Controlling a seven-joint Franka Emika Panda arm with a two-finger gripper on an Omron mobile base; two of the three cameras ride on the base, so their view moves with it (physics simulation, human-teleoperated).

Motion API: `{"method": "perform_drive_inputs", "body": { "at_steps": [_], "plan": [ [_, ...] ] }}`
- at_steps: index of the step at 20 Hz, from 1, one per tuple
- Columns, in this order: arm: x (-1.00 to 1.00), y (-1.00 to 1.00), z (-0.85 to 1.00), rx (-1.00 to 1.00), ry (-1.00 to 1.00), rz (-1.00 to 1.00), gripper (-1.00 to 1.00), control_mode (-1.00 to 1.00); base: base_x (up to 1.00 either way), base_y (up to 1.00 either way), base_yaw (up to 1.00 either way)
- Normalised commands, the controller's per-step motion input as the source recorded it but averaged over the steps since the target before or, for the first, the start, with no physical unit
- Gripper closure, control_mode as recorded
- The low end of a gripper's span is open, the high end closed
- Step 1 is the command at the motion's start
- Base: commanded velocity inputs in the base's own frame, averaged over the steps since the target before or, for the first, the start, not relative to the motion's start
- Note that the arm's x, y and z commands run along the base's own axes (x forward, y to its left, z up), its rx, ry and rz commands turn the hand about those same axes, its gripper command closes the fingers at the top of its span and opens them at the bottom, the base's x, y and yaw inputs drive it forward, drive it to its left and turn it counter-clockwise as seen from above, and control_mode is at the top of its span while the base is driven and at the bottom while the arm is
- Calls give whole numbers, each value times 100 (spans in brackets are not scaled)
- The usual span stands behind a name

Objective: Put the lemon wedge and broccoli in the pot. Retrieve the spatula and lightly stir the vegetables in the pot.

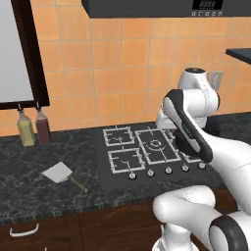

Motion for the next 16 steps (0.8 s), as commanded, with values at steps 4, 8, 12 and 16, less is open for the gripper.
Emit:
{"method": "perform_drive_inputs", "body": {
  "at_steps": [4,8,12,16],
  "plan": [
    [-67,100,0,-18,0,20,-100,-100,0,0,0],
    [-24,100,-7,-6,0,37,-100,-100,0,0,0],
    [0,100,-46,0,8,41,-100,-100,0,0,0],
    [10,100,-84,3,15,30,-100,-100,0,0,0]
  ]
}}
